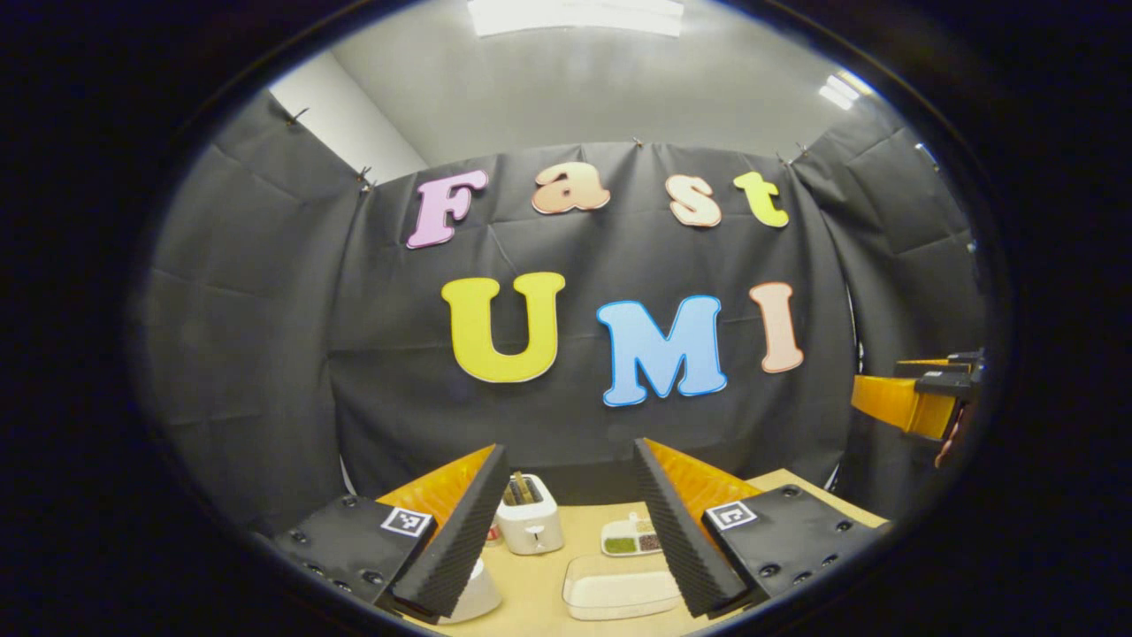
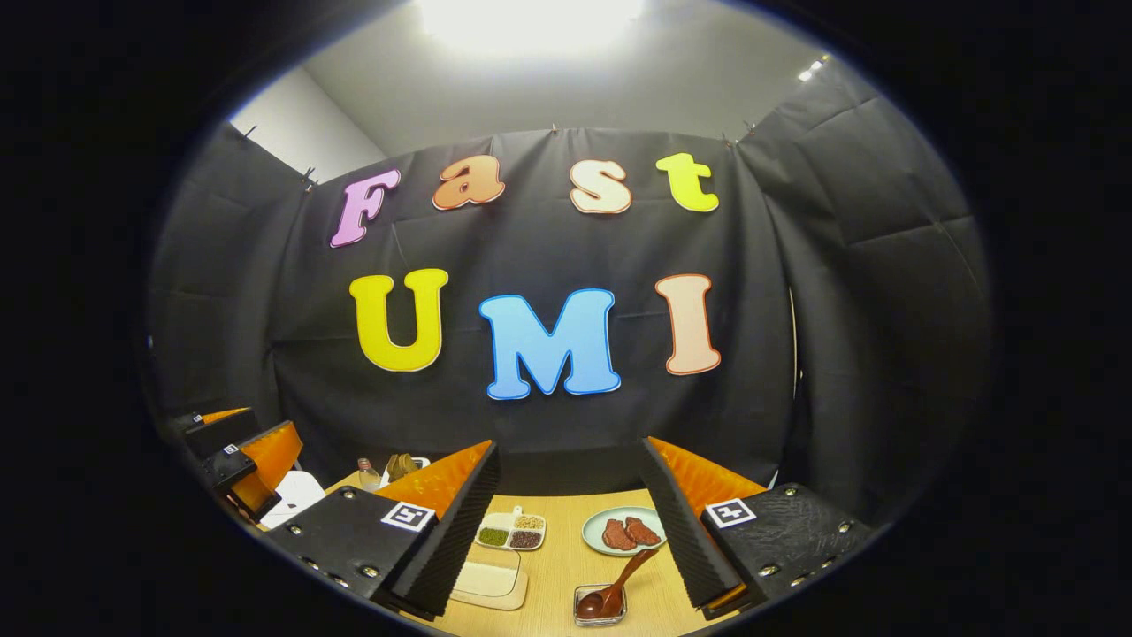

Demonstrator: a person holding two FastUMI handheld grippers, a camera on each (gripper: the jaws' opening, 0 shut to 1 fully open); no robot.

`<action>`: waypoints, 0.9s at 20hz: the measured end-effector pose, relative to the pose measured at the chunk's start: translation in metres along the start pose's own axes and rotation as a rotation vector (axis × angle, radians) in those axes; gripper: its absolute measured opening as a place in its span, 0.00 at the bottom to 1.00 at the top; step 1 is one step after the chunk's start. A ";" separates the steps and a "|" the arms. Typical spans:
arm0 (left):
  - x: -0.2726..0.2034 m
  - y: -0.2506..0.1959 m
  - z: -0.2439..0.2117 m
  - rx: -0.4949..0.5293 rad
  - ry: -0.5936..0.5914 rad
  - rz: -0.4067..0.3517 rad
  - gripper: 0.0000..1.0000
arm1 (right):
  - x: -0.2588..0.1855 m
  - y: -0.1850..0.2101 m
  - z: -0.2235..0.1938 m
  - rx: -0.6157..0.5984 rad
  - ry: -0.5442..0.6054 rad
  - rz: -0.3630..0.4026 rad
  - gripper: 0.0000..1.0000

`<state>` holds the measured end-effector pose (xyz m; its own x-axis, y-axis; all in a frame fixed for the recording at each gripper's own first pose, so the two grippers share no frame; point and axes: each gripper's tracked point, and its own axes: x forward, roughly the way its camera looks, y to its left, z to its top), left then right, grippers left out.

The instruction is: Close the left gripper, press the button to open the rice cooker; take a wooden spoon from the chopstick holder with the right hand, scoop a spoonful of rice and pour it into the rice cooker, then put the wooden spoon back into the chopstick holder.

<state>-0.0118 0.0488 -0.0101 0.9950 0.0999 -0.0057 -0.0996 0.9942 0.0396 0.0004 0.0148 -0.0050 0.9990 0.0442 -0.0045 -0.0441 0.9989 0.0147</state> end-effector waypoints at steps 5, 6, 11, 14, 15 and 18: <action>0.004 0.028 -0.020 -0.041 0.035 0.022 0.96 | 0.001 0.007 -0.016 -0.020 0.040 0.027 0.95; 0.006 0.038 -0.030 -0.041 0.062 0.031 0.95 | 0.001 0.008 -0.019 -0.022 0.050 0.030 0.95; 0.015 0.088 -0.093 -0.120 0.263 0.030 0.65 | 0.005 0.014 -0.022 -0.033 0.054 0.063 0.95; 0.023 0.125 -0.136 -0.214 0.386 0.052 0.55 | 0.009 0.021 -0.025 -0.037 0.056 0.091 0.95; 0.027 0.143 -0.147 -0.255 0.431 0.061 0.07 | 0.009 0.023 -0.029 -0.038 0.061 0.098 0.95; 0.038 0.186 -0.205 -0.336 0.566 0.135 0.09 | 0.014 0.027 -0.038 -0.044 0.086 0.114 0.96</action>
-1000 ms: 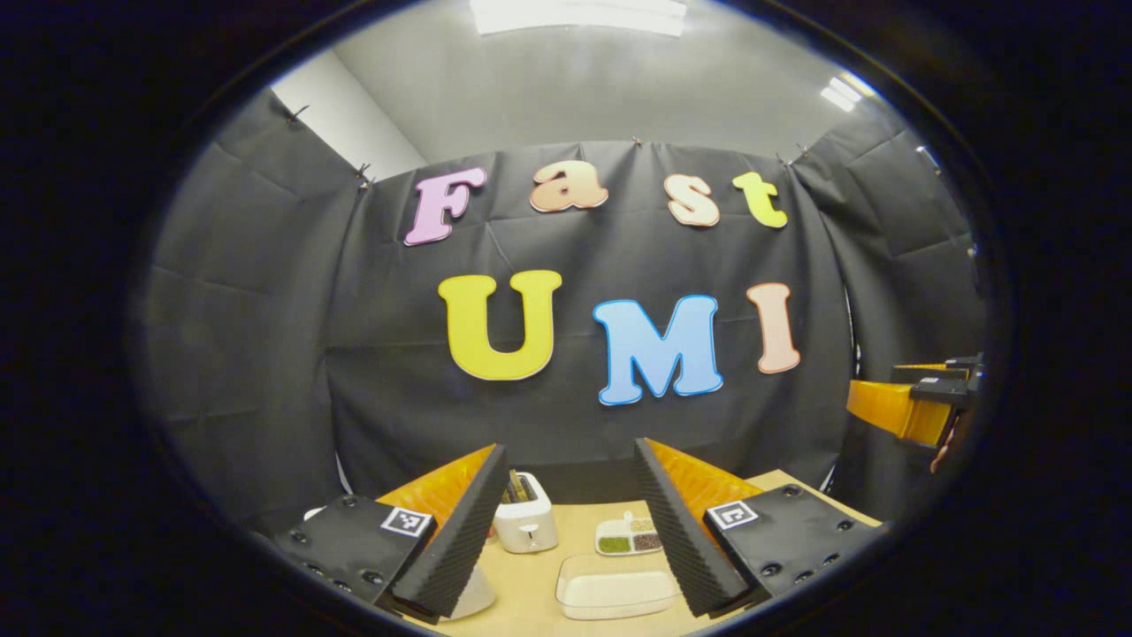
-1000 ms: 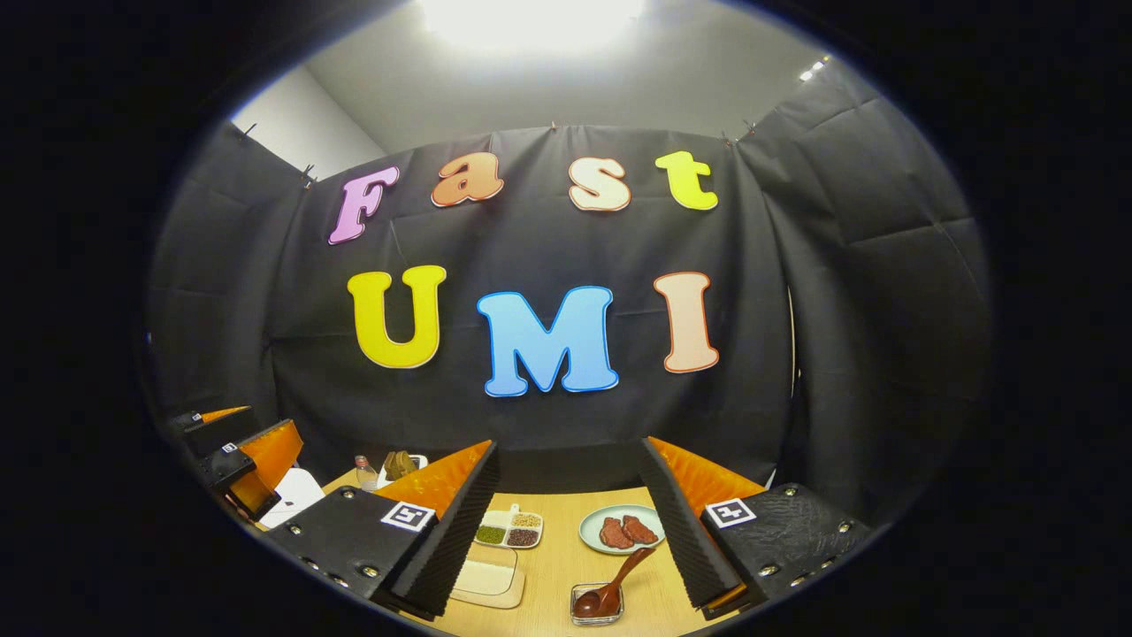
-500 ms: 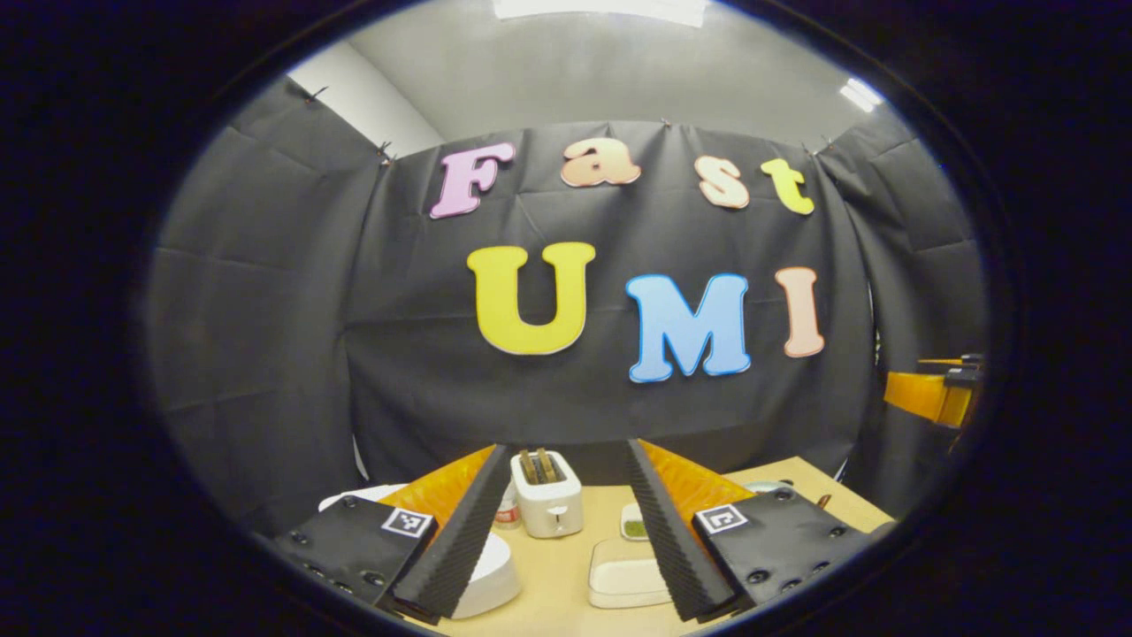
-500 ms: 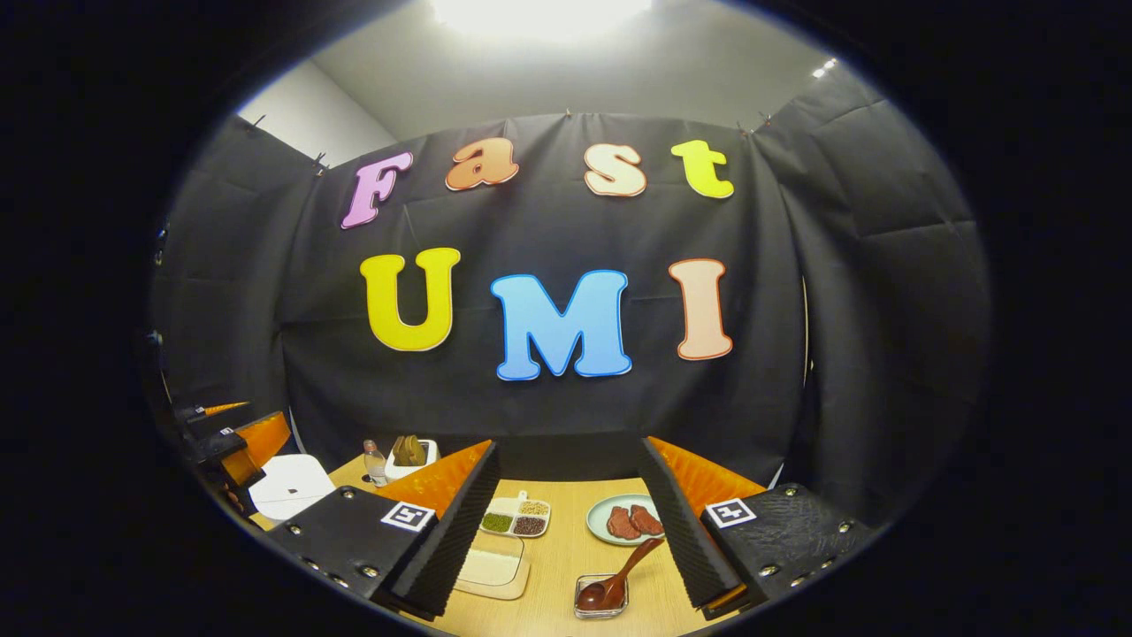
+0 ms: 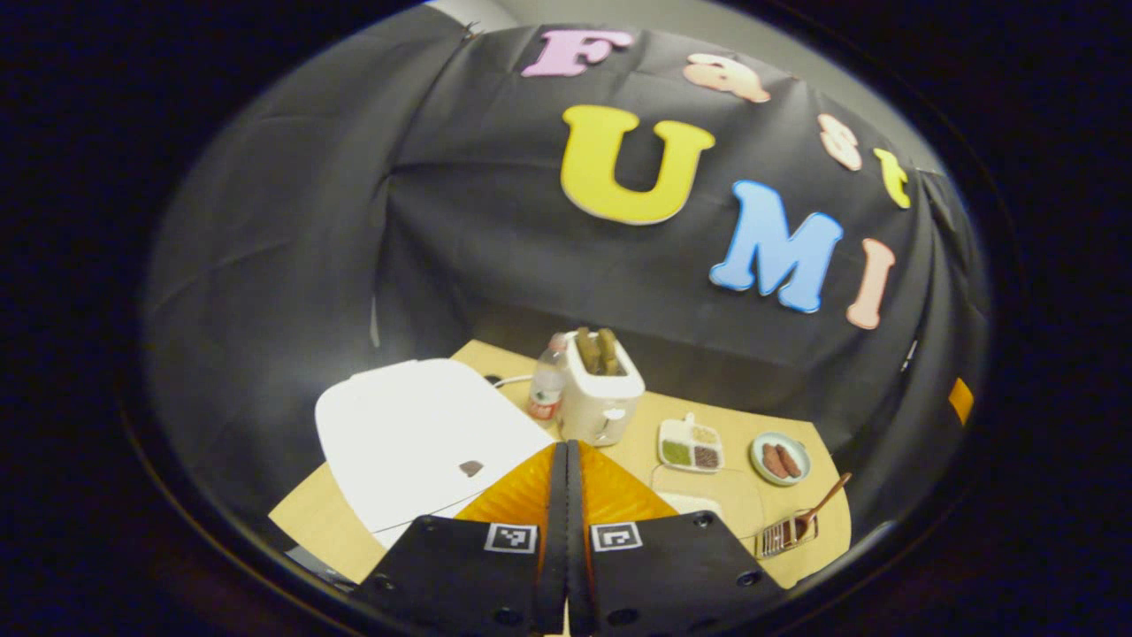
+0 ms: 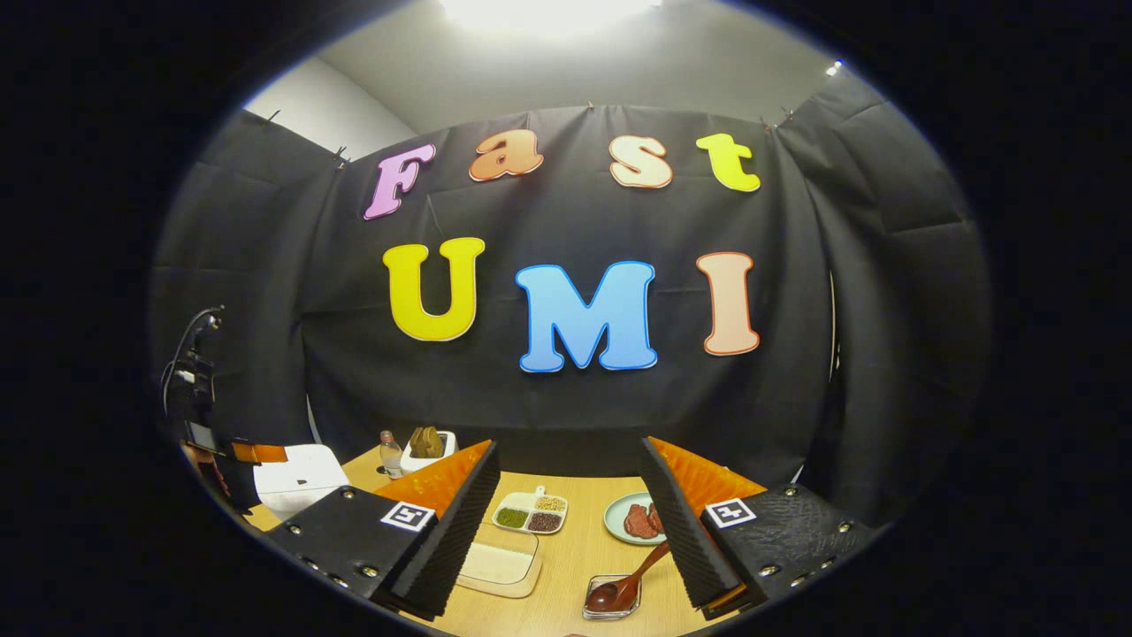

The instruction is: Close the left gripper, press the button to open the rice cooker; take a wooden spoon from the chopstick holder with the right hand, scoop a spoonful of rice and pour it into the rice cooker, then put the wooden spoon back into the chopstick holder.

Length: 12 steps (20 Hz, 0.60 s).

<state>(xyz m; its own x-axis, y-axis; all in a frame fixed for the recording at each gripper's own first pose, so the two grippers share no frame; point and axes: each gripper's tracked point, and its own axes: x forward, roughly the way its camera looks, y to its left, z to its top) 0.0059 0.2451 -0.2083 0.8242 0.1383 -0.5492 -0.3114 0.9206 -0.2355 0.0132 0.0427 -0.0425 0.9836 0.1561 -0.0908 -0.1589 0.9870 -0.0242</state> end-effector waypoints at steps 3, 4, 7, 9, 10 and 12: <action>0.020 0.041 -0.009 -0.007 0.073 0.059 0.08 | 0.005 -0.004 -0.007 0.001 0.024 -0.007 0.95; 0.028 0.048 -0.011 -0.015 0.098 0.065 0.08 | 0.007 -0.005 -0.010 0.005 0.034 -0.010 0.95; 0.046 0.063 -0.023 -0.002 0.144 0.099 0.09 | 0.012 -0.008 -0.014 0.008 0.051 -0.024 0.95; 0.056 0.067 -0.029 0.006 0.167 0.108 0.08 | 0.014 -0.009 -0.013 -0.001 0.051 -0.031 0.95; 0.059 0.069 -0.036 0.005 0.188 0.114 0.08 | 0.014 -0.010 -0.013 -0.006 0.052 -0.034 0.95; 0.063 0.076 -0.053 0.018 0.244 0.130 0.08 | 0.015 -0.011 -0.014 -0.008 0.057 -0.041 0.95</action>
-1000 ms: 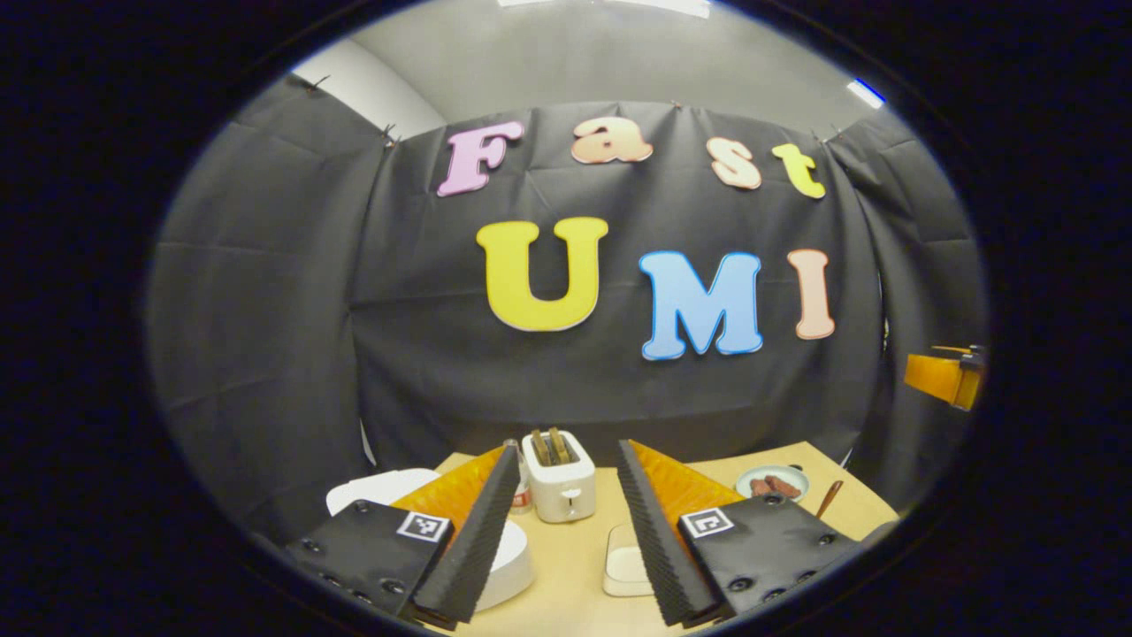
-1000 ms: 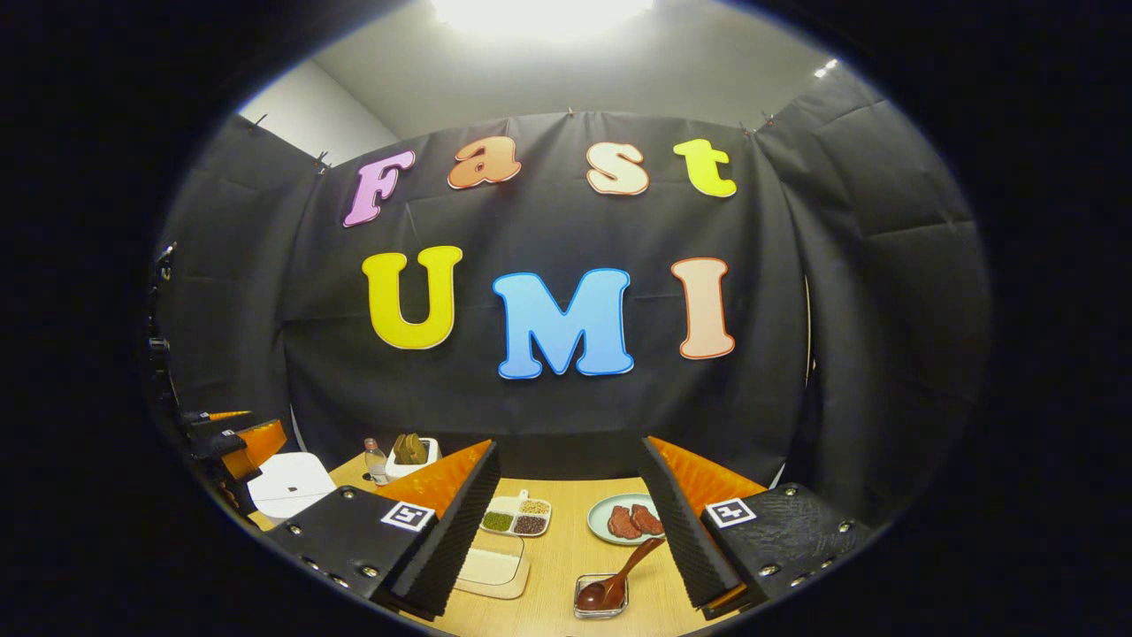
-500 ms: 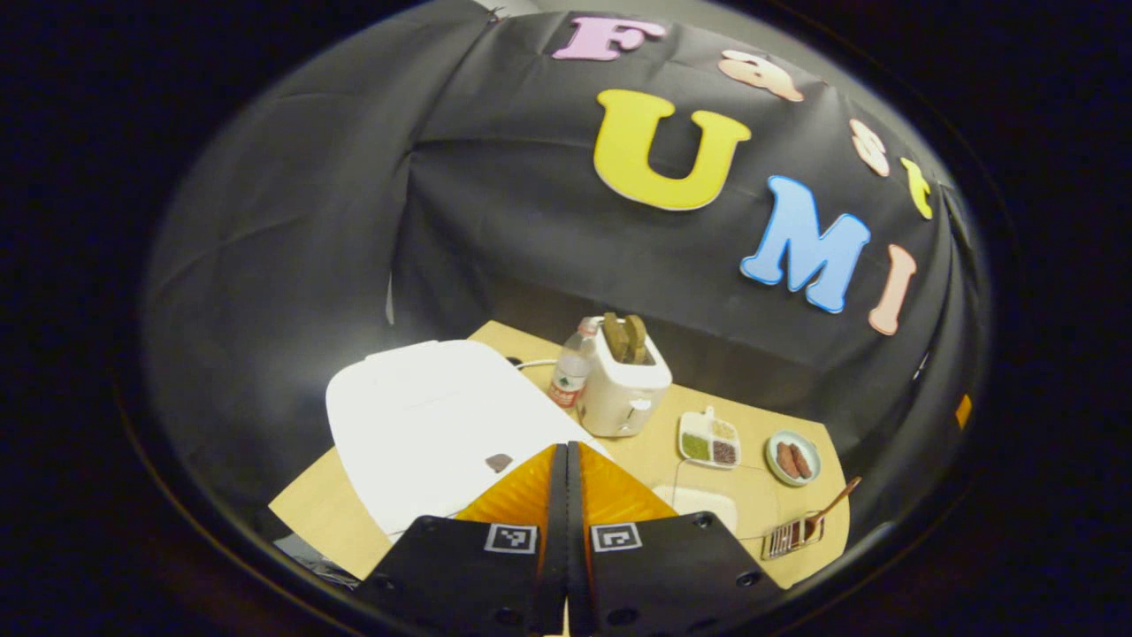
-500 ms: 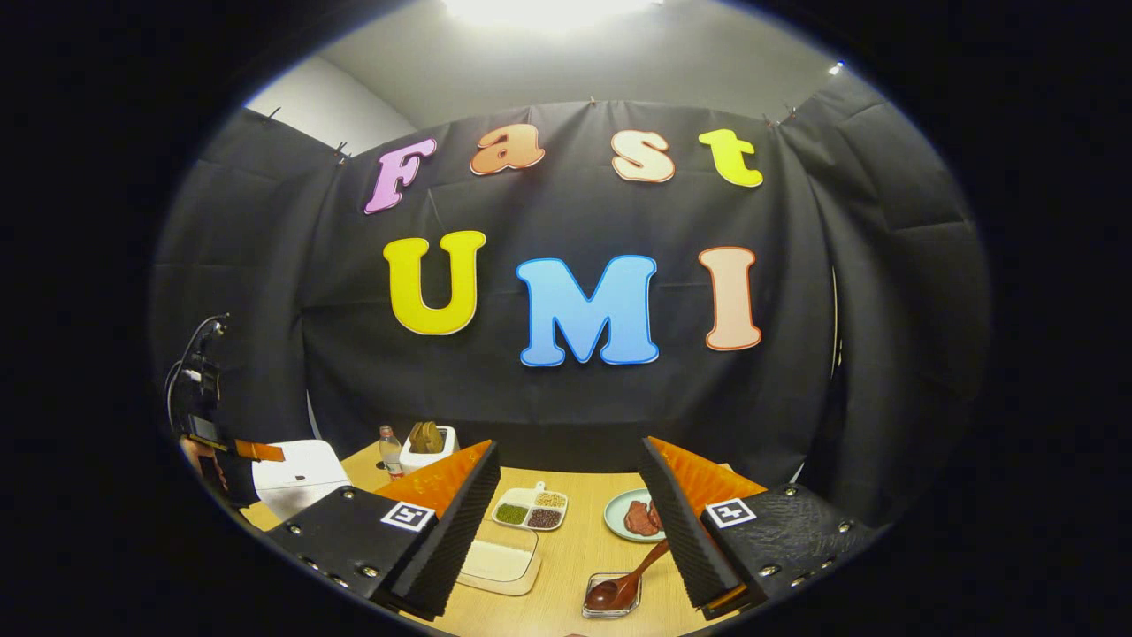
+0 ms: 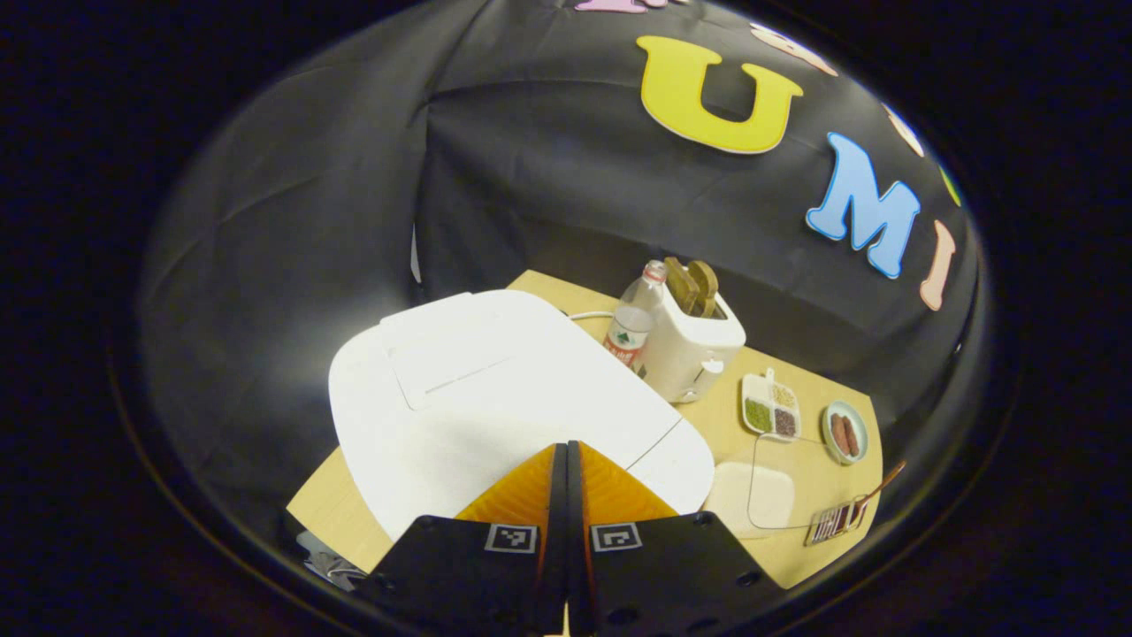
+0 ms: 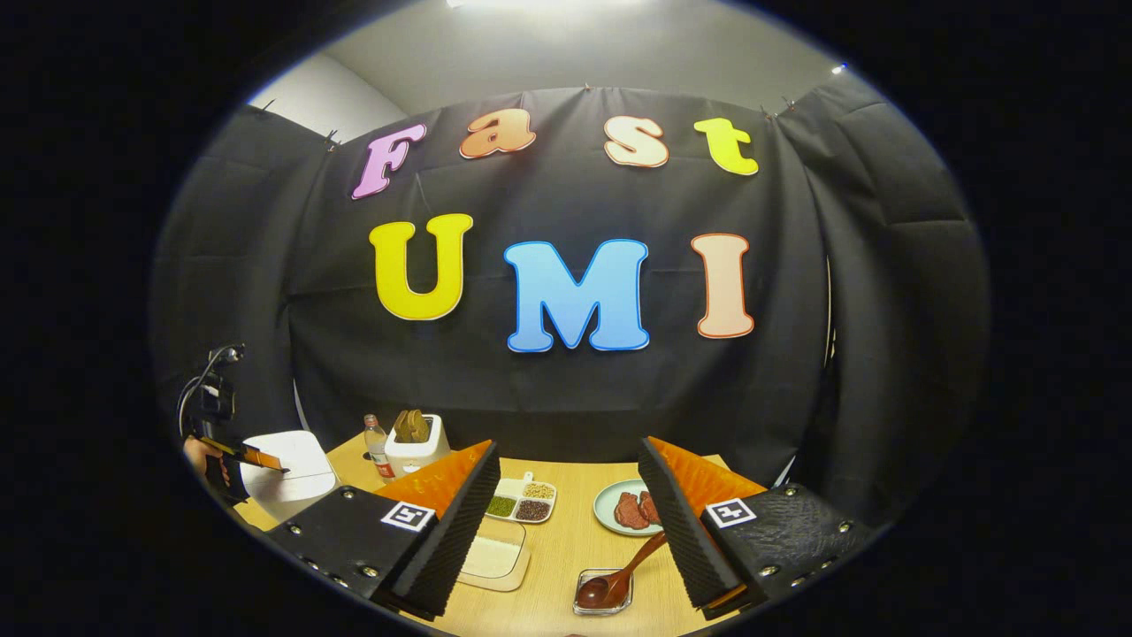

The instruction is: Close the left gripper, press the button to open the rice cooker; take a wooden spoon from the chopstick holder with the right hand, scoop a spoonful of rice and pour it into the rice cooker, then put the wooden spoon back into the chopstick holder.

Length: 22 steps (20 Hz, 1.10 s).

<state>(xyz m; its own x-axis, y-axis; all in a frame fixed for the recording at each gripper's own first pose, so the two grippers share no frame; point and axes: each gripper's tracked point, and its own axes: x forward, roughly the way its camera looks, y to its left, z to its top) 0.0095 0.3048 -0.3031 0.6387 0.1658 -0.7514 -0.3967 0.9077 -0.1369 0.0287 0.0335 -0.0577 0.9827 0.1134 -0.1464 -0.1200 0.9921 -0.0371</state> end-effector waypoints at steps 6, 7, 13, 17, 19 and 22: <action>-0.014 -0.001 0.030 0.036 -0.113 0.023 0.09 | -0.001 0.001 0.001 0.000 -0.004 -0.001 0.95; -0.021 -0.002 0.039 0.043 -0.142 0.033 0.09 | 0.000 0.002 0.000 0.002 -0.003 0.004 0.95; -0.076 -0.005 0.108 0.093 -0.353 0.078 0.31 | -0.004 0.006 -0.001 0.007 -0.002 0.033 0.95; -0.134 -0.035 0.140 0.097 -0.525 0.048 0.96 | -0.006 -0.005 -0.003 0.019 0.000 0.026 0.95; -0.156 -0.058 0.142 0.084 -0.586 0.004 0.96 | -0.003 -0.015 -0.007 0.030 0.008 0.010 0.95; -0.174 -0.093 0.127 0.097 -0.631 -0.049 0.96 | 0.002 -0.039 -0.018 0.047 0.032 -0.030 0.95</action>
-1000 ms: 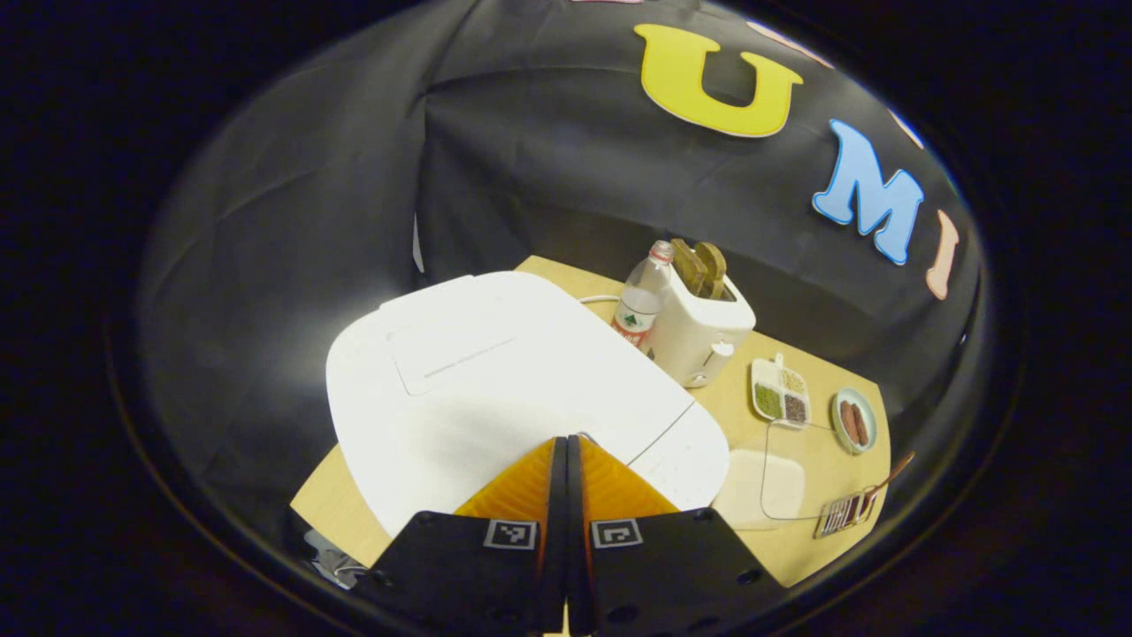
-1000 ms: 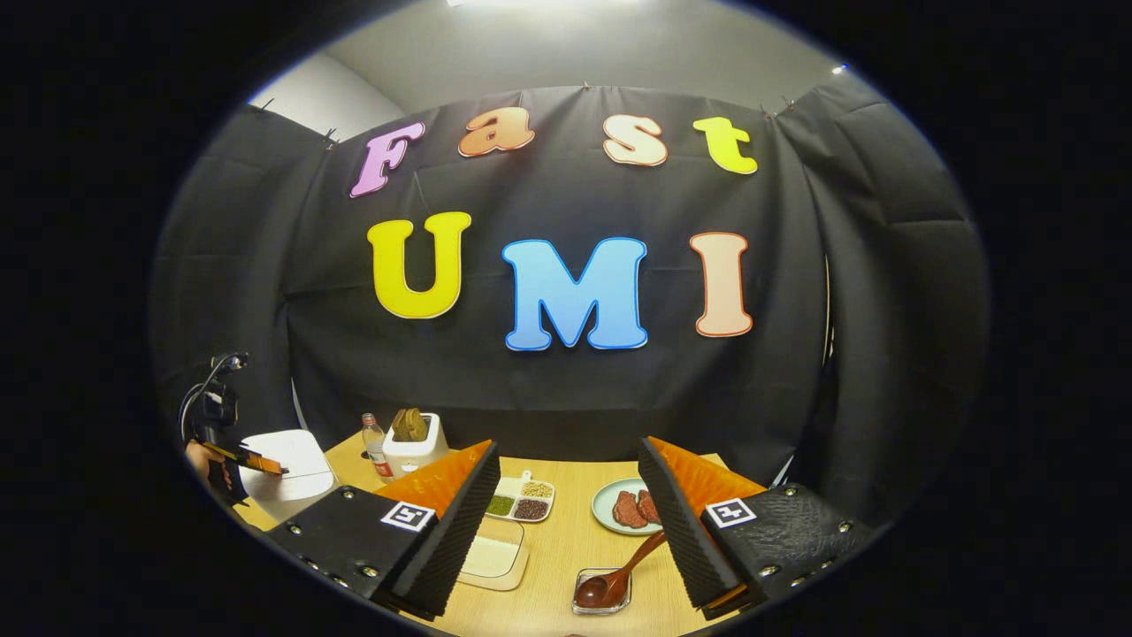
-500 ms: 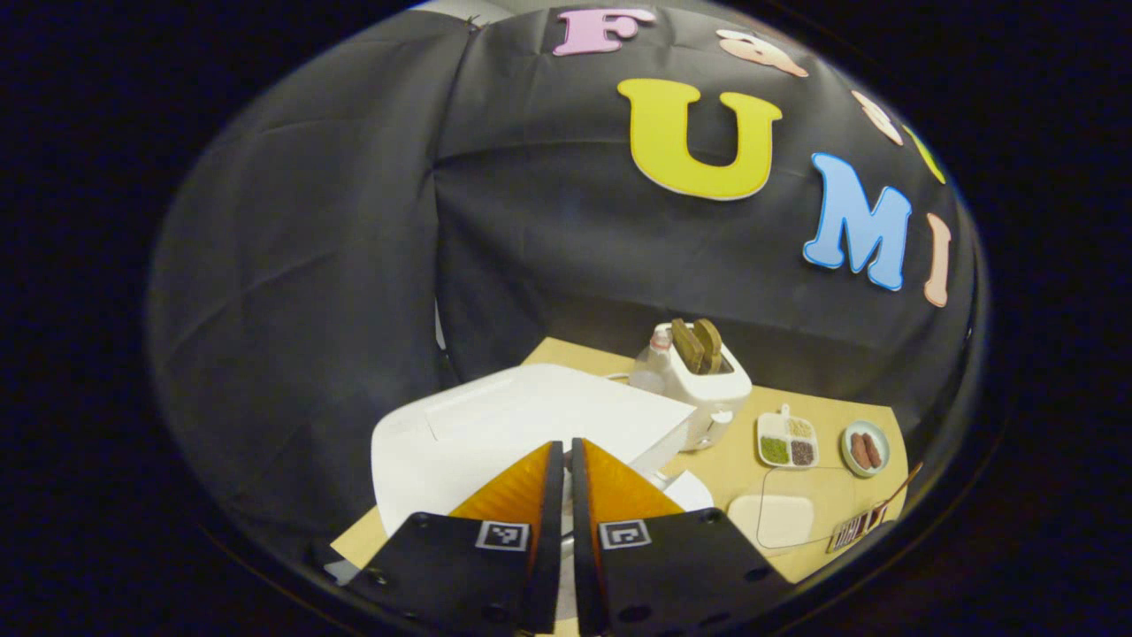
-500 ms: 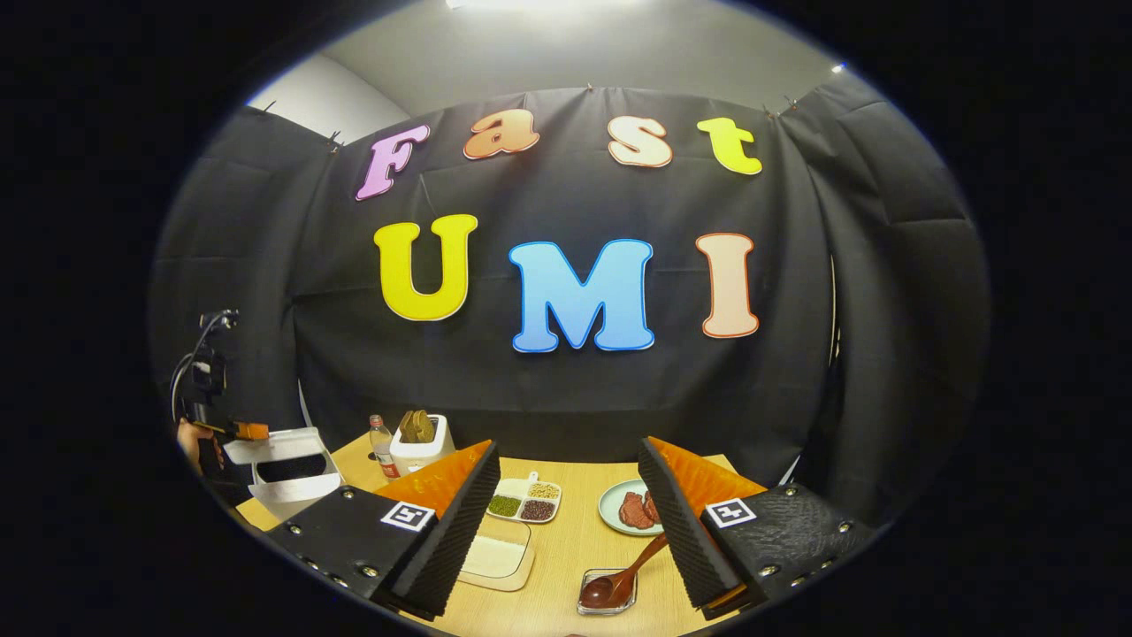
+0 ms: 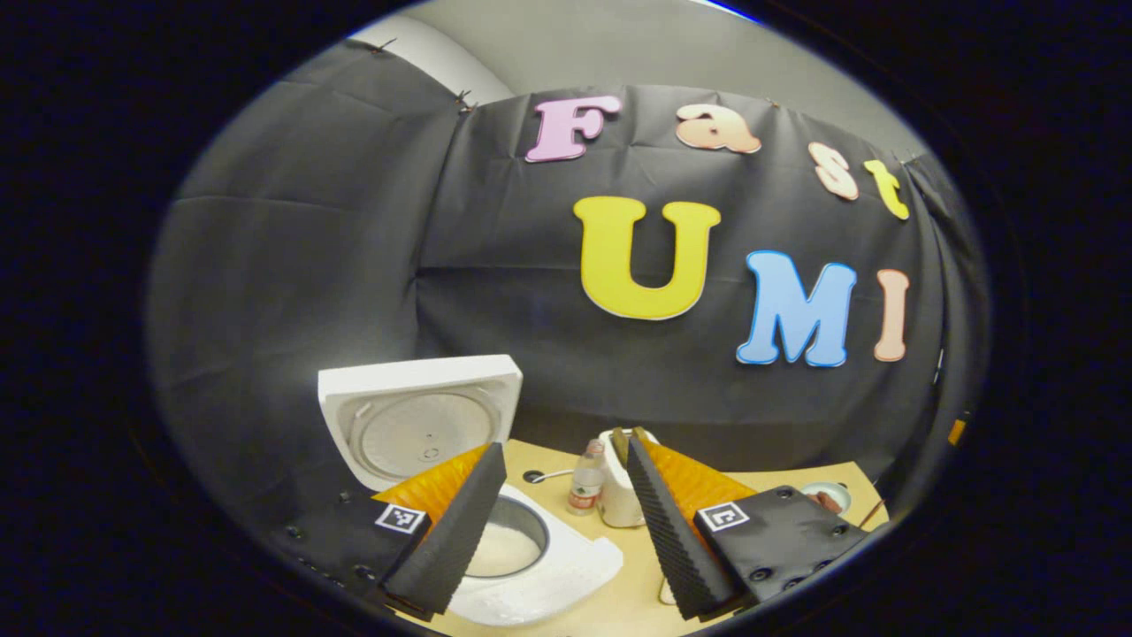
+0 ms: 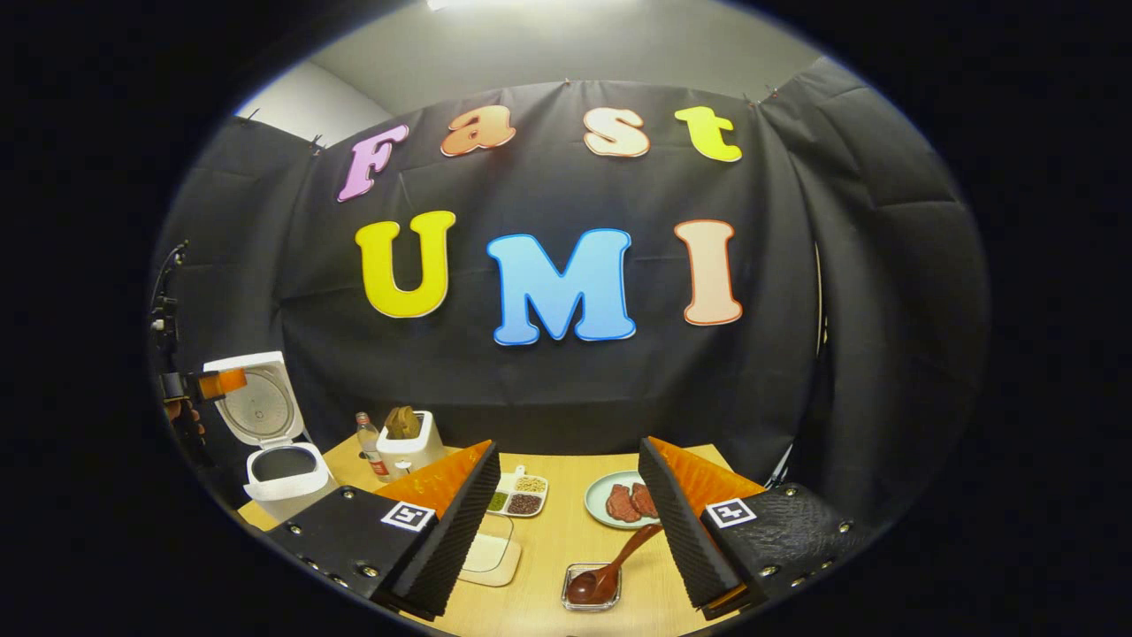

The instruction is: Close the left gripper, press the button to open the rice cooker; take a wooden spoon from the chopstick holder with the right hand, scoop a spoonful of rice and pour it into the rice cooker, then put the wooden spoon back into the chopstick holder.

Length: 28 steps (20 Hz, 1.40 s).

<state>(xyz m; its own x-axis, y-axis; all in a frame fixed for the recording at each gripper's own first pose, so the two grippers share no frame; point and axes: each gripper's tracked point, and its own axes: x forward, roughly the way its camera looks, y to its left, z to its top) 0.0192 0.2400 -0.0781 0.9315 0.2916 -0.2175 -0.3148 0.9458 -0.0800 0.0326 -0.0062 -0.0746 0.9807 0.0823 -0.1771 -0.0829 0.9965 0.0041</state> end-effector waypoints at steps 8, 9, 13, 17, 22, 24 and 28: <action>-0.036 -0.087 -0.010 0.085 -0.019 -0.135 0.96 | 0.033 -0.069 -0.070 0.015 0.144 -0.105 0.96; -0.037 -0.097 -0.008 0.102 -0.022 -0.146 1.00 | 0.037 -0.073 -0.078 0.011 0.157 -0.106 0.96; -0.041 -0.127 -0.013 0.085 -0.004 -0.188 0.99 | 0.054 -0.084 -0.117 0.040 0.247 -0.096 0.95; -0.039 -0.140 -0.021 0.021 0.027 -0.180 1.00 | 0.070 -0.088 -0.147 0.074 0.317 -0.077 0.96; -0.033 -0.149 -0.029 0.008 0.070 -0.142 1.00 | 0.091 -0.092 -0.177 0.103 0.393 -0.058 0.96; -0.029 -0.154 -0.030 -0.002 0.078 -0.126 0.96 | 0.100 -0.093 -0.192 0.129 0.428 -0.054 0.96; -0.027 -0.161 -0.029 0.010 0.084 -0.094 1.00 | 0.120 -0.090 -0.226 0.180 0.505 -0.026 0.98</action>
<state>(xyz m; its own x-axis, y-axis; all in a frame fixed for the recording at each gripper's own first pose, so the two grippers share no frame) 0.0397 0.0762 -0.0877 0.9381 0.1894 -0.2899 -0.2250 0.9698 -0.0945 0.1177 -0.0887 -0.3189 0.7712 0.0862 -0.6308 0.0157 0.9879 0.1541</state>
